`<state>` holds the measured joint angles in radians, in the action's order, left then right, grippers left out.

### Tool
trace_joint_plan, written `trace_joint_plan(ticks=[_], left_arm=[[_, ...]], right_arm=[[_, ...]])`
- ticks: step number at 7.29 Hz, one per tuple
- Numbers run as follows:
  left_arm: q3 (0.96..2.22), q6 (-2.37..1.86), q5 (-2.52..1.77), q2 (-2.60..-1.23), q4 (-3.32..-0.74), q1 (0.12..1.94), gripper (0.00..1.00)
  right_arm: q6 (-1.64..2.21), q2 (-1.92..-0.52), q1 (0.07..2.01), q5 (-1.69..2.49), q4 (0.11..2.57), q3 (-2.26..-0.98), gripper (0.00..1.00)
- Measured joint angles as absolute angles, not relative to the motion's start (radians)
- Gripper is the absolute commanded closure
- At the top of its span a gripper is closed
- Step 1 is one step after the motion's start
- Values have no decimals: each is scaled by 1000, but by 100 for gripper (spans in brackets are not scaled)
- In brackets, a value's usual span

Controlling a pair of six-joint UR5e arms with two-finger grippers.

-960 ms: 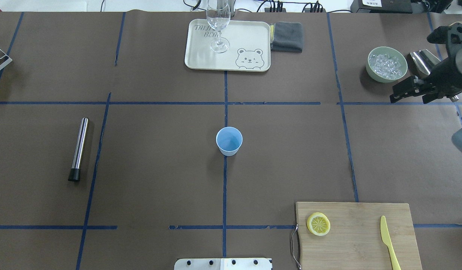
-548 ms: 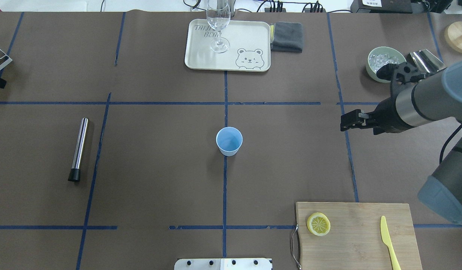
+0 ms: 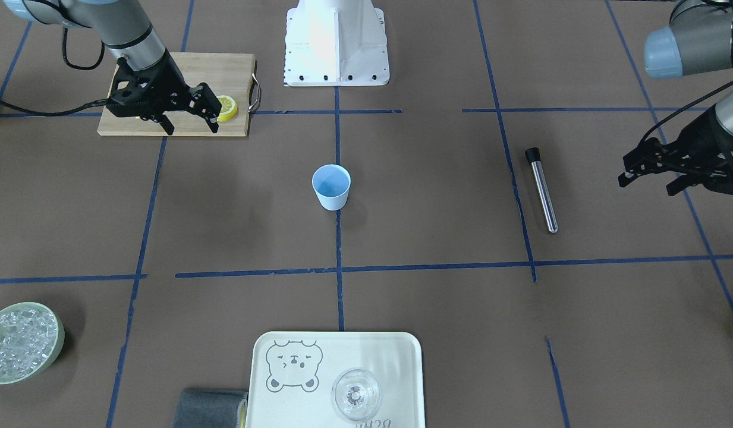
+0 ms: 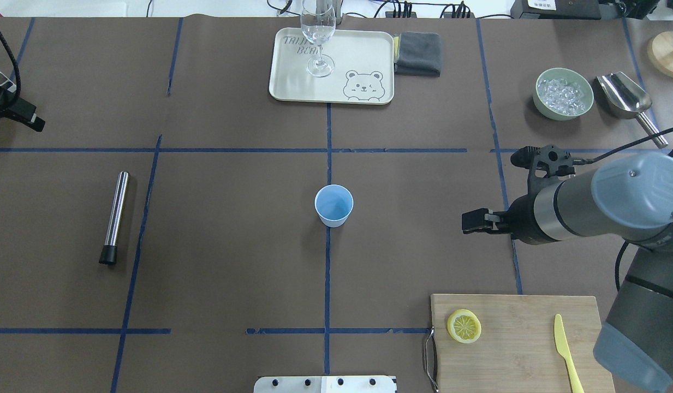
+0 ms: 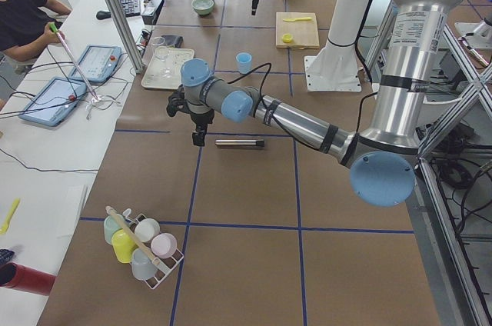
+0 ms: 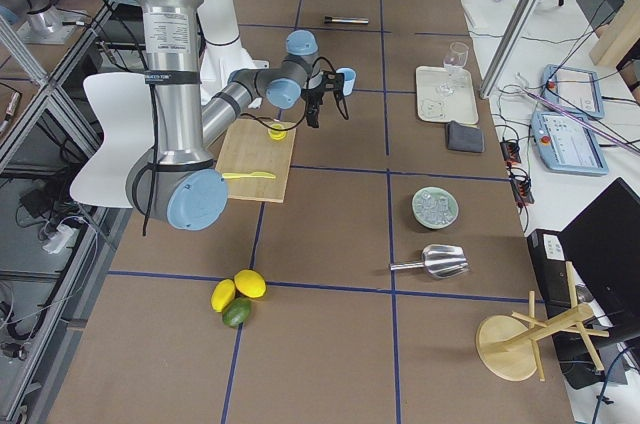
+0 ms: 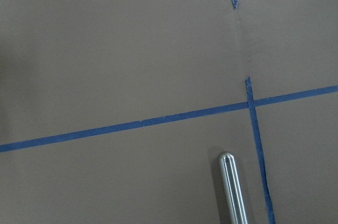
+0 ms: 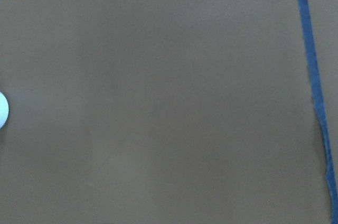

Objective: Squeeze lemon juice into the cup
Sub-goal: 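Move the right gripper toward the lemon slice while the left arm rises, then lower the right gripper over the lemon slice on the wooden board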

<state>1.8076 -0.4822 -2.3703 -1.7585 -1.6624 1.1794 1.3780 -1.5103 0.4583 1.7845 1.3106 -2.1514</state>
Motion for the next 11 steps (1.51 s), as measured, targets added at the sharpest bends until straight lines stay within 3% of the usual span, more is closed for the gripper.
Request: trace_joint_plan(ticks=[6, 11], left_arm=[[1797, -635, -2372, -1793, -1732, 1089, 0], [1796, -644, -2372, -1793, -1739, 1085, 0]], right_arm=[[1518, -1530, 205, 1568, 1306, -2132, 0], [1529, -1566, 166, 1541, 1307, -2132, 0]])
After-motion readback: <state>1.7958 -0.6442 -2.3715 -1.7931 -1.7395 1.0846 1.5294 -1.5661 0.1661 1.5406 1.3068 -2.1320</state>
